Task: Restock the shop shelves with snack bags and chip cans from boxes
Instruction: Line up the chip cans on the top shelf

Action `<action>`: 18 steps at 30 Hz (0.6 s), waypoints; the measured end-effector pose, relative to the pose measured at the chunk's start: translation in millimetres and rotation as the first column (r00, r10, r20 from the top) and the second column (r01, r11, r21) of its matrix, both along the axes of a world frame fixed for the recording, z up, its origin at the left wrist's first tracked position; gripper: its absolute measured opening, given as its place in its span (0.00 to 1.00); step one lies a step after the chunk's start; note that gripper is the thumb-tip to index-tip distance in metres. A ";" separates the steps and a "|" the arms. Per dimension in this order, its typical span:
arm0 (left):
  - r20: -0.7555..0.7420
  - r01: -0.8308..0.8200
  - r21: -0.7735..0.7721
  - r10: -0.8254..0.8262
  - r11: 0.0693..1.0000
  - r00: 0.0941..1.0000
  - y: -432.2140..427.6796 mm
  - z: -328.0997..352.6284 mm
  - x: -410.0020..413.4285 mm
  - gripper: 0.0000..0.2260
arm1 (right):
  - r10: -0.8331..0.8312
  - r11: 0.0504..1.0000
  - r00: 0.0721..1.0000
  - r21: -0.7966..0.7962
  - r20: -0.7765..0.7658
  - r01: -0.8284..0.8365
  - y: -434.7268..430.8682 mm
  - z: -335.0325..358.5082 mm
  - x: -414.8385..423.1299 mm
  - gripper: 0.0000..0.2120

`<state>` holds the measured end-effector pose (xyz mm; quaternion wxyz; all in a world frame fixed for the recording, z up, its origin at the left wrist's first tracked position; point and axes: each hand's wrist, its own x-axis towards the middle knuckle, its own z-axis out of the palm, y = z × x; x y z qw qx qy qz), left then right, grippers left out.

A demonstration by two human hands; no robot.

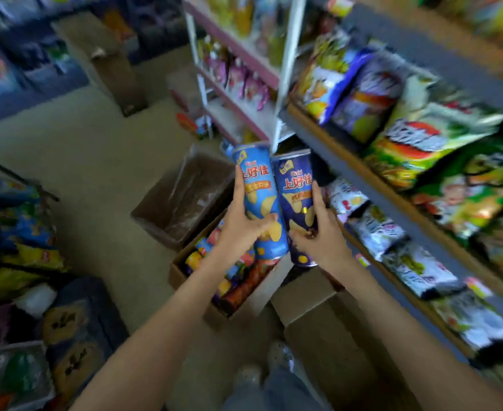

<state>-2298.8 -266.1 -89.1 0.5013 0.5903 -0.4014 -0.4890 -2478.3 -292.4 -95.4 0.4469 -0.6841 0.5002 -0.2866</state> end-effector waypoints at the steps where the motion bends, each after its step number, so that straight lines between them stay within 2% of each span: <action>1: 0.001 0.037 -0.042 -0.037 0.998 0.999 -2.8 23.9 -7.7 0.49 | -0.047 0.998 0.999 -0.037 0.020 0.047 5.4 24.3 -9.7 0.46; 5: 0.054 0.214 -0.178 -0.207 0.961 0.977 -7.5 117.0 -49.5 0.49 | -0.226 0.956 0.974 -0.186 0.015 0.225 32.1 111.6 -56.5 0.47; 9: 0.134 0.360 -0.323 -0.334 0.875 0.933 -1.0 197.3 -105.5 0.49 | -0.347 0.887 0.937 -0.309 0.043 0.343 59.8 185.5 -114.0 0.48; 14: 0.188 0.474 -0.480 -0.441 0.738 0.878 25.8 272.5 -187.6 0.48 | -0.444 0.768 0.885 -0.448 0.141 0.457 111.6 259.6 -190.9 0.48; 18: 0.245 0.517 -0.579 -0.470 0.631 0.848 58.5 312.5 -257.3 0.48 | -0.468 0.705 0.856 -0.491 0.219 0.512 157.9 301.0 -252.7 0.47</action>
